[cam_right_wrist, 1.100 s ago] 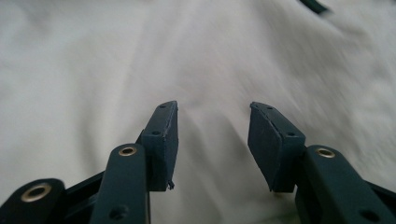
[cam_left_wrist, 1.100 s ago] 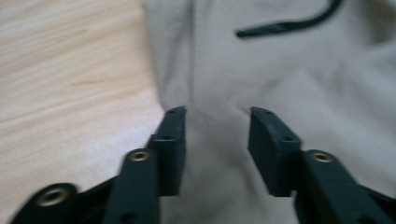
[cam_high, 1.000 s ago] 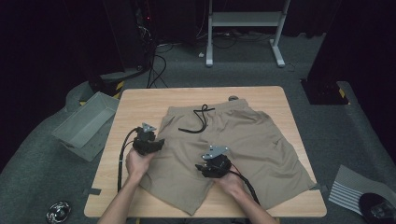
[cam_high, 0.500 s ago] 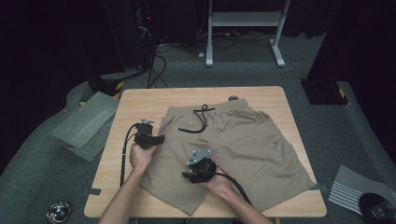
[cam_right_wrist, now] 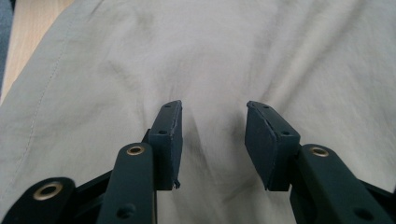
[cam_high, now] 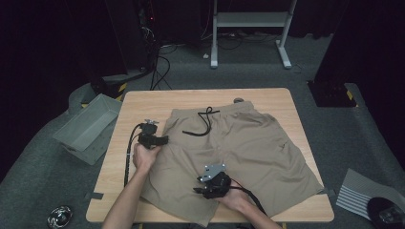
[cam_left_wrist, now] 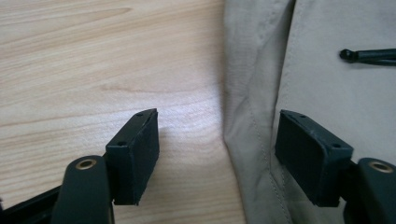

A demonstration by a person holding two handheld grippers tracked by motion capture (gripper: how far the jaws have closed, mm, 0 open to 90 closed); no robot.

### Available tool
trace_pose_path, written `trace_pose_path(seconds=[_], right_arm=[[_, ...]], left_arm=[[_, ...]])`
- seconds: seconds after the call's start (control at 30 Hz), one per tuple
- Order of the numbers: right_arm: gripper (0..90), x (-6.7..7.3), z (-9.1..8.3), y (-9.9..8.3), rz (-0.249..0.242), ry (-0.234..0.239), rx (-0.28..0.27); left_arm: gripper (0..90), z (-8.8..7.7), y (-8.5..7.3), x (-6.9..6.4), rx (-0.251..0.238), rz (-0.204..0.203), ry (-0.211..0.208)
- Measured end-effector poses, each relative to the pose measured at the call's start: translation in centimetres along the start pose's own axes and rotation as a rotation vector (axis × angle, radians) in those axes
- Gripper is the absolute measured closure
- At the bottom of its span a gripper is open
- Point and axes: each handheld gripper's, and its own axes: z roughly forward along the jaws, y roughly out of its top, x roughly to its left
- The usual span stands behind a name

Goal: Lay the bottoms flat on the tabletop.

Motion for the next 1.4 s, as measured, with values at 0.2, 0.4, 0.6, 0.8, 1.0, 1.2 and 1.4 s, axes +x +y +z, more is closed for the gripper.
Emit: trace_pose_path(seconds=[0.2,0.4,0.6,0.8,1.0,1.2,1.4], right_arm=[[56.6,0.2,-0.6,-0.3,-0.016,0.012,0.02],[52.1,-0.9,-1.4,0.0,0.048,-0.089,-0.056],[52.3,-2.7,-0.8,-0.1,0.152,-0.123,-0.041],[50.4,-1.7,0.0,0.0,0.096,-0.094,0.0],[48.7,-1.3,-0.5,0.0,0.077,-0.094,-0.01],[47.5,-2.5,-2.7,-0.9,0.124,-0.176,-0.071],[48.0,-4.2,-4.3,-2.5,0.195,-0.251,-0.058]], left_arm=[[28.4,0.5,0.7,0.7,0.014,-0.031,0.018],[31.4,-1.2,0.5,-0.5,-0.015,0.022,-0.007],[33.0,-2.1,-0.2,-2.7,-0.002,0.146,0.006],[32.9,-0.5,-0.2,-1.7,0.0,0.096,0.009],[32.5,0.0,0.6,-1.2,-0.001,0.117,0.095],[38.1,-3.0,0.2,-1.3,-0.123,0.083,0.041],[37.5,-3.7,-1.7,-3.0,-0.041,0.208,-0.012]])
